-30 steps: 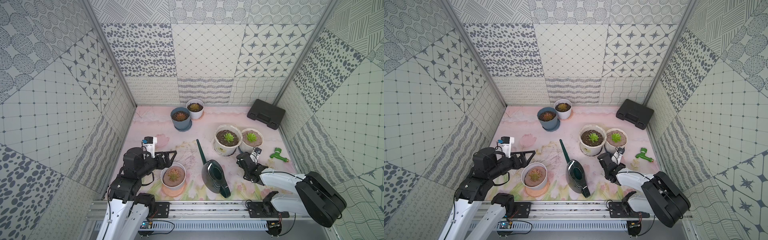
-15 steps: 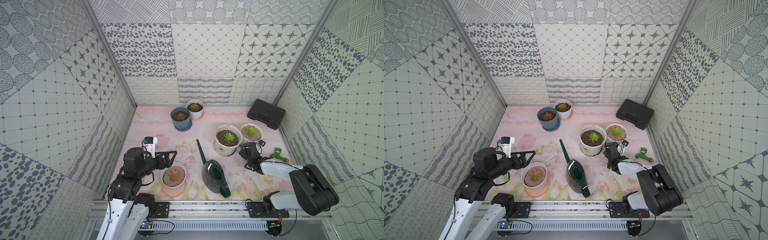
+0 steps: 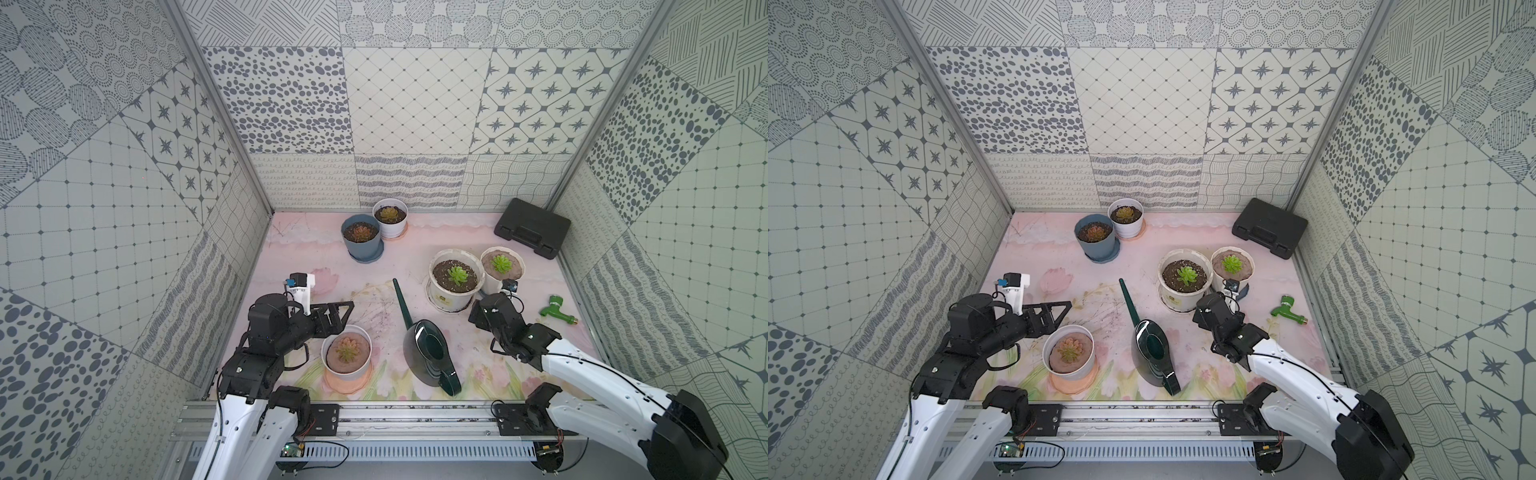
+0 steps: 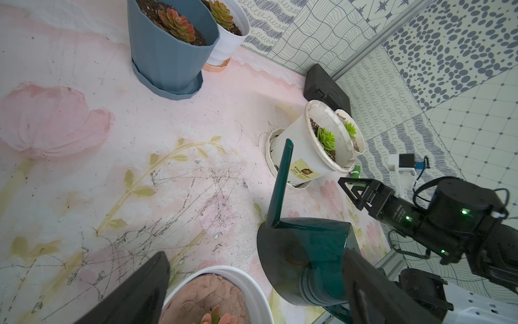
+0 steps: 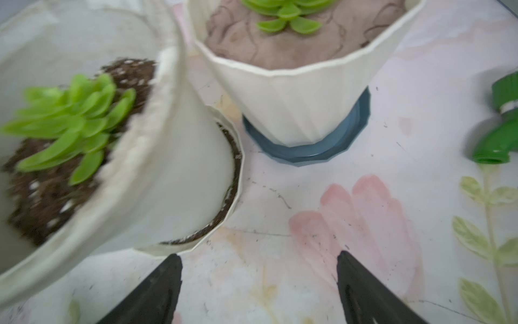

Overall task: Water the succulent around the soil edge
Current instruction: Move the pot to the center of the board.

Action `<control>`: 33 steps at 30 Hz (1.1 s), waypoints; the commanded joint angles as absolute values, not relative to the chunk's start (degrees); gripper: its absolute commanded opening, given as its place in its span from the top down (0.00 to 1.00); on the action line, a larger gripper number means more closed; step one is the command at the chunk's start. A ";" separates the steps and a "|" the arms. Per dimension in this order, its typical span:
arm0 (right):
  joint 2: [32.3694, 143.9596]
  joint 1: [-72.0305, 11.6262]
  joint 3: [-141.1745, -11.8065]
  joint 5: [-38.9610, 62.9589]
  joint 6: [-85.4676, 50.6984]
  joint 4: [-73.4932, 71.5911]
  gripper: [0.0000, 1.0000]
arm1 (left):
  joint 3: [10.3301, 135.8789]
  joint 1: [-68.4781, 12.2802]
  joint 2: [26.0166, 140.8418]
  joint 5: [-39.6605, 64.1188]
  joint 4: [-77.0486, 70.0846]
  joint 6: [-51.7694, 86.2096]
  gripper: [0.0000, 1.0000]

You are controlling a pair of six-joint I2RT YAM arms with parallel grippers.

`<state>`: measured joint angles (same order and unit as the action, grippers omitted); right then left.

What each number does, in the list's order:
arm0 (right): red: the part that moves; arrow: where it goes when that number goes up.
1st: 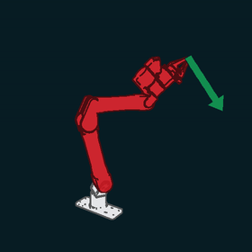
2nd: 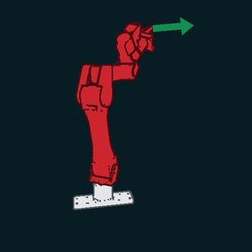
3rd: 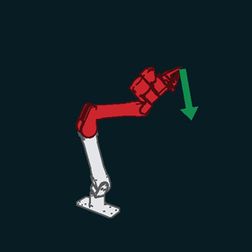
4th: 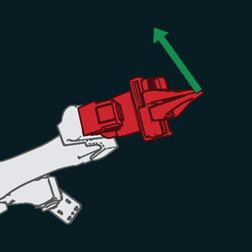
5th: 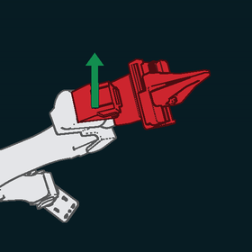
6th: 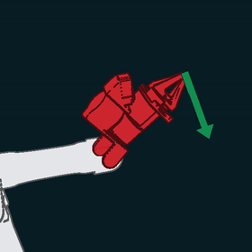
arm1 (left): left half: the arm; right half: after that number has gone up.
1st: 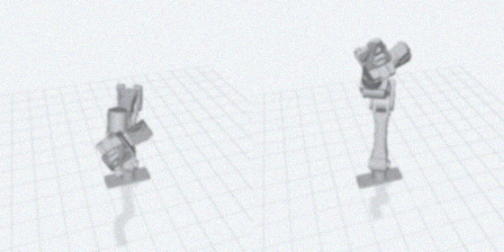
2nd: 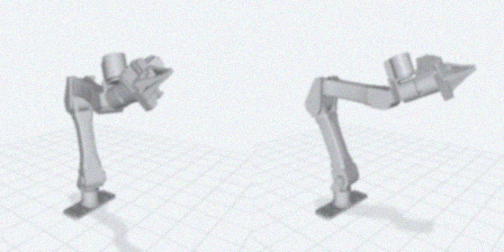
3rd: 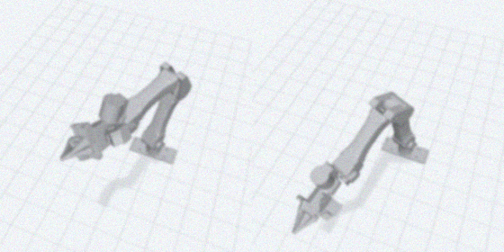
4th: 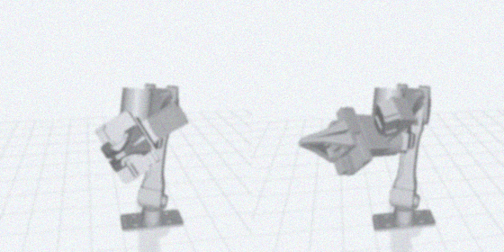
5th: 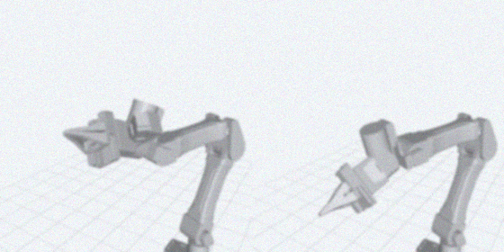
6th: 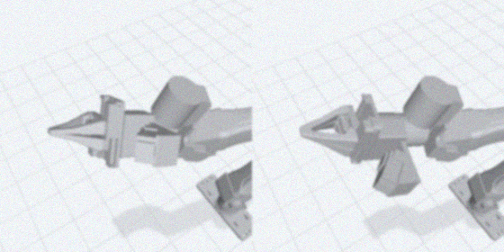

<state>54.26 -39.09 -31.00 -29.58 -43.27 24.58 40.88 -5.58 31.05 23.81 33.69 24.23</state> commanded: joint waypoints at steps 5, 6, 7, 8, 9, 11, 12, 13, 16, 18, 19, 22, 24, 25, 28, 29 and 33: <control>46.38 -43.31 -40.62 -28.42 -29.51 38.44 0.08 | 41.42 -5.45 33.25 20.48 33.09 26.74 0.01; 45.36 -43.31 -41.60 -26.70 -26.52 38.24 0.08 | 41.77 -5.45 33.28 19.70 34.04 27.93 0.01; 44.59 -43.33 -42.79 -24.68 -23.65 38.18 0.07 | 42.18 -5.42 33.17 19.30 35.12 29.53 0.01; 44.07 -43.31 -43.88 -22.10 -20.78 37.79 0.06 | 42.58 -5.40 33.17 19.17 36.34 31.32 0.01; 43.61 -43.35 -45.00 -19.22 -17.61 37.45 0.04 | 42.98 -5.45 33.06 19.56 37.82 33.79 0.01; 43.20 -43.63 -47.28 -16.26 -14.40 37.93 0.04 | 43.97 -5.52 33.25 19.87 42.22 37.98 0.01; 43.03 -43.69 -48.05 -15.07 -12.93 38.16 0.04 | 46.39 -6.04 36.30 19.15 47.25 38.49 0.02; 42.90 -43.87 -48.61 -13.95 -11.77 38.40 0.04 | 48.22 -6.85 40.02 18.60 50.88 38.38 0.01; 42.50 -44.08 -49.00 -10.26 -11.90 38.13 0.04 | 51.57 -10.38 42.41 12.20 59.04 39.42 0.01; 42.11 -44.88 -48.39 -8.60 -12.69 36.84 0.04 | 52.76 -15.26 39.41 0.43 62.01 40.58 0.02; 41.88 -45.46 -47.87 -8.20 -12.90 35.93 0.04 | 53.19 -17.24 37.43 -5.89 64.13 41.66 0.01; 41.34 -47.77 -46.74 -8.50 -12.97 34.22 0.04 | 53.82 -18.89 34.92 -13.57 72.51 45.85 0.01; 40.69 -48.93 -45.61 -8.77 -12.75 32.55 0.03 | 52.94 -19.45 34.67 -12.26 75.41 48.95 0.01; 40.33 -49.05 -44.97 -8.28 -12.81 31.69 0.02 | 53.12 -20.75 35.12 -12.25 76.56 50.34 0.02; 39.21 -49.00 -42.76 -7.04 -12.96 29.08 0.02 | 54.96 -26.61 38.64 -15.09 80.64 55.93 0.02; 38.88 -48.99 -42.09 -6.97 -13.01 28.41 0.02 | 55.49 -29.34 39.92 -16.83 82.06 58.06 0.02; 38.44 -49.00 -40.13 -6.55 -13.22 26.92 0.02 | 56.23 -44.09 45.01 -23.01 85.97 69.89 0.02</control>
